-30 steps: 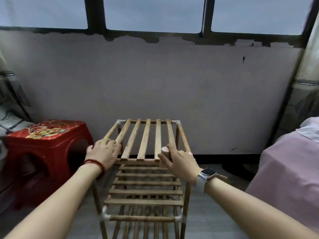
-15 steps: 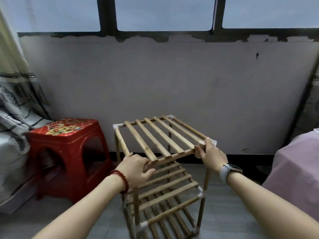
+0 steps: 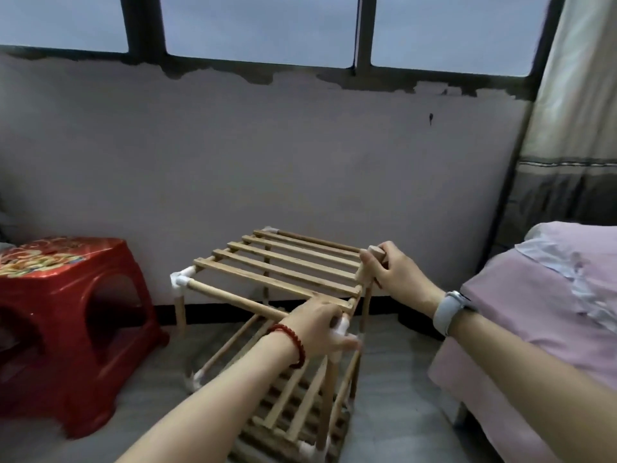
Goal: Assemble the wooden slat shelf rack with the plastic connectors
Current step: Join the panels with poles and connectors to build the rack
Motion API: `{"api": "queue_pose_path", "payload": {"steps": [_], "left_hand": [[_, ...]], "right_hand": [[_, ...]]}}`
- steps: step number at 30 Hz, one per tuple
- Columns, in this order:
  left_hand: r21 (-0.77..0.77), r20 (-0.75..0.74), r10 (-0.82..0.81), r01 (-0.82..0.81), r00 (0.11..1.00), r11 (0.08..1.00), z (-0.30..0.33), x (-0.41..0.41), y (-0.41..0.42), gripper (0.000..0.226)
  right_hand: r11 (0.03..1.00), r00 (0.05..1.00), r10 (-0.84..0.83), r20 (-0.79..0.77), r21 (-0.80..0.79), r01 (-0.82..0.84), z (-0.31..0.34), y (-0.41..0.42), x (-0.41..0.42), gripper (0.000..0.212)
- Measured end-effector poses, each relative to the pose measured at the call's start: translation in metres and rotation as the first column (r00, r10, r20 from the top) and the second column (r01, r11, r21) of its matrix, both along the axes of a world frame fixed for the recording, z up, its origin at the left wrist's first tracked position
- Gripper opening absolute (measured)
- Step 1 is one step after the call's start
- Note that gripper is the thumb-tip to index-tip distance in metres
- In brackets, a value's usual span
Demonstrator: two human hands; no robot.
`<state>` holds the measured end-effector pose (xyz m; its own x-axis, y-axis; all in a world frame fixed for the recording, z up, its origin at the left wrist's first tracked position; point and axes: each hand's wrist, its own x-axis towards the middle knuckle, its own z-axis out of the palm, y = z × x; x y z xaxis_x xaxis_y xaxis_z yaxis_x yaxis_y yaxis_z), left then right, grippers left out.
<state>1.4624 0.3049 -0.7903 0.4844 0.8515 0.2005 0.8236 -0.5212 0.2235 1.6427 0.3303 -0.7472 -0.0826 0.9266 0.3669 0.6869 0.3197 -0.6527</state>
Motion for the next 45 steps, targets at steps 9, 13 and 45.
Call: {"api": "queue_pose_path", "payload": {"steps": [9,13,45], "left_hand": [[0.183,-0.208,0.087,-0.049,0.974,0.982,-0.024,-0.069,0.028,0.107],[0.177,-0.179,0.175,-0.144,0.968,0.974,-0.028,-0.042,0.026,0.08],[0.192,-0.091,0.493,-0.471,0.865,0.861,-0.034,-0.128,0.054,0.052]], "right_hand": [[0.999,0.924,-0.014,0.383,0.036,0.0,0.023,-0.046,0.001,0.023],[0.884,0.988,-0.014,-0.151,0.46,0.082,0.039,-0.05,-0.008,0.015],[0.973,0.99,-0.021,0.138,0.229,-0.011,-0.061,-0.053,-0.029,0.032]]}}
